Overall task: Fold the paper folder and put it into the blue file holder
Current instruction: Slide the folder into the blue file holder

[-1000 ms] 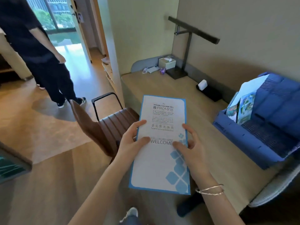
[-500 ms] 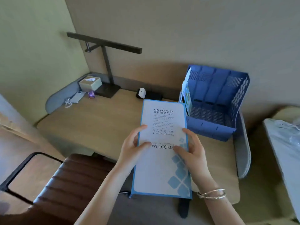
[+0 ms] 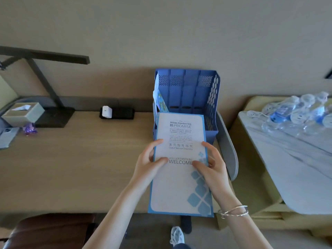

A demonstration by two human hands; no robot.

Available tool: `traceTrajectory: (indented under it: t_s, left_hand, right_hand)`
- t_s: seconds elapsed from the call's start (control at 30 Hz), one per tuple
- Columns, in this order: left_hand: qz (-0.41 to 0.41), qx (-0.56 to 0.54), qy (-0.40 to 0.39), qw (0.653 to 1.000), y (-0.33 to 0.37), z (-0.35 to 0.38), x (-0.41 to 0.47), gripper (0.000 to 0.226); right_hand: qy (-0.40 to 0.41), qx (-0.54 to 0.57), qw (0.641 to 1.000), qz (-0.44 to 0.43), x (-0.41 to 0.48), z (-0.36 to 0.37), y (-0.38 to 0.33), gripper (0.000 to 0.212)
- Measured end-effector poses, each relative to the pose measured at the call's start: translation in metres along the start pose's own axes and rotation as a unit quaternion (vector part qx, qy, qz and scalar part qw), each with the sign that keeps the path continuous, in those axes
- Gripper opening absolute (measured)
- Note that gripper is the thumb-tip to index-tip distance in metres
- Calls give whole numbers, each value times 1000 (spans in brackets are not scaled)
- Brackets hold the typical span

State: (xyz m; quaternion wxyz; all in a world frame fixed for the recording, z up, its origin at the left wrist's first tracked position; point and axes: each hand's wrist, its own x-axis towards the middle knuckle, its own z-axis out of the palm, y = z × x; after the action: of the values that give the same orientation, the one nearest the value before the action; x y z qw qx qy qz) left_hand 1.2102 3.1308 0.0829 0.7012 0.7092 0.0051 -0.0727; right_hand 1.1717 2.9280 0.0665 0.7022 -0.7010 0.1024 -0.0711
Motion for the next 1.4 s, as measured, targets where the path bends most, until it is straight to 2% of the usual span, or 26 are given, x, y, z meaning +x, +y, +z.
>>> traceTrajectory:
  t_s: [0.53, 0.87, 0.97, 1.07, 1.23, 1.4]
  left_hand:
    - [-19, -15, 49, 998, 6, 53, 117, 53]
    - [-28, -6, 16, 999, 2, 50, 153, 53]
    - [-15, 13, -16, 1000, 10, 44, 167, 59]
    - [8, 27, -21, 999, 19, 40, 182, 60]
    - [65, 49, 2, 997, 30, 42, 210, 60]
    - [100, 55, 57, 992, 31, 54, 241, 60]
  right_hand:
    - [-46, 10, 998, 30, 144, -33, -4, 59]
    - [-62, 33, 996, 59, 183, -32, 7, 58]
    - [-80, 38, 995, 45, 200, -35, -3, 59]
    - [-136, 23, 990, 35, 220, -41, -15, 65]
    - [-212, -42, 976, 18, 263, -43, -27, 84]
    - [-202, -111, 972, -51, 315, -32, -26, 88]
